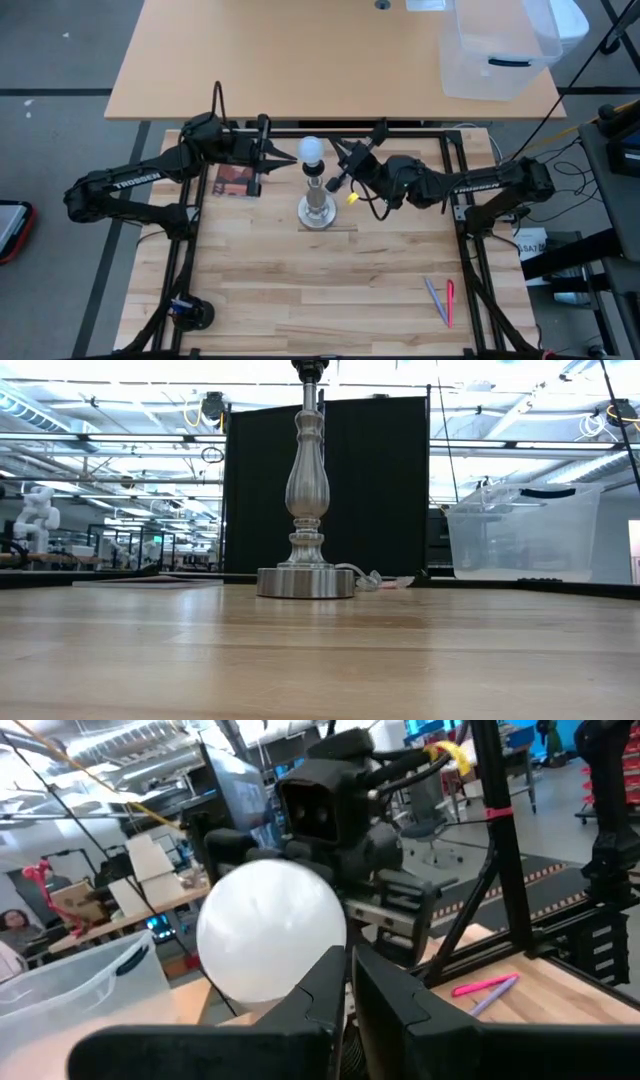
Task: Screw lightbulb
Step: Insert the white lightbulb into the silver lamp
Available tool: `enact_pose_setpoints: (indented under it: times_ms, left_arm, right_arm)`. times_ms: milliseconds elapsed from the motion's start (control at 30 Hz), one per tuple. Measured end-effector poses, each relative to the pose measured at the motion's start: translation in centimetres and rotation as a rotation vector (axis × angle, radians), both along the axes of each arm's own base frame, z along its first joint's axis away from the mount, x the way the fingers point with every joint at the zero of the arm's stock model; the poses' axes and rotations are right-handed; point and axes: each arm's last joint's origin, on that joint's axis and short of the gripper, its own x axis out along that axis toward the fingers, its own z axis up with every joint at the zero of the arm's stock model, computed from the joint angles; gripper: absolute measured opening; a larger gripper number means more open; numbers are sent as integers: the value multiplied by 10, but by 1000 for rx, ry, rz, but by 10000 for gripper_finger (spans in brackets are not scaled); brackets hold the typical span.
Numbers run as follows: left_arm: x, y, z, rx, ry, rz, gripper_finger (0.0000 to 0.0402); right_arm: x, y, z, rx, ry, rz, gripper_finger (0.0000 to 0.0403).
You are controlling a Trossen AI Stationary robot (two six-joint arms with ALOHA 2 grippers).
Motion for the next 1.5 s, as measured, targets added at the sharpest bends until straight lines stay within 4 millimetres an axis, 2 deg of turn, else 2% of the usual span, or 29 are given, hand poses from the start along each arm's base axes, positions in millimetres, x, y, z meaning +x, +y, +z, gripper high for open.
enact_pose_setpoints:
  times_ms: [400, 667, 1067, 1500]
  left_arm:
    - [4, 2, -1, 0, -12, -1, 29]
    - [7, 3, -3, 0, -6, 0, 29]
    - [5, 10, -3, -7, -7, 31, 29]
    - [4, 11, -3, -8, 1, 30, 29]
  right_arm:
    - [1, -23, 11, -19, -78, 125, 0]
    - [3, -27, 15, -8, -71, 202, 0]
    - [9, -24, 8, 18, -46, 206, 0]
    - [9, -6, 6, 25, -24, 187, 0]
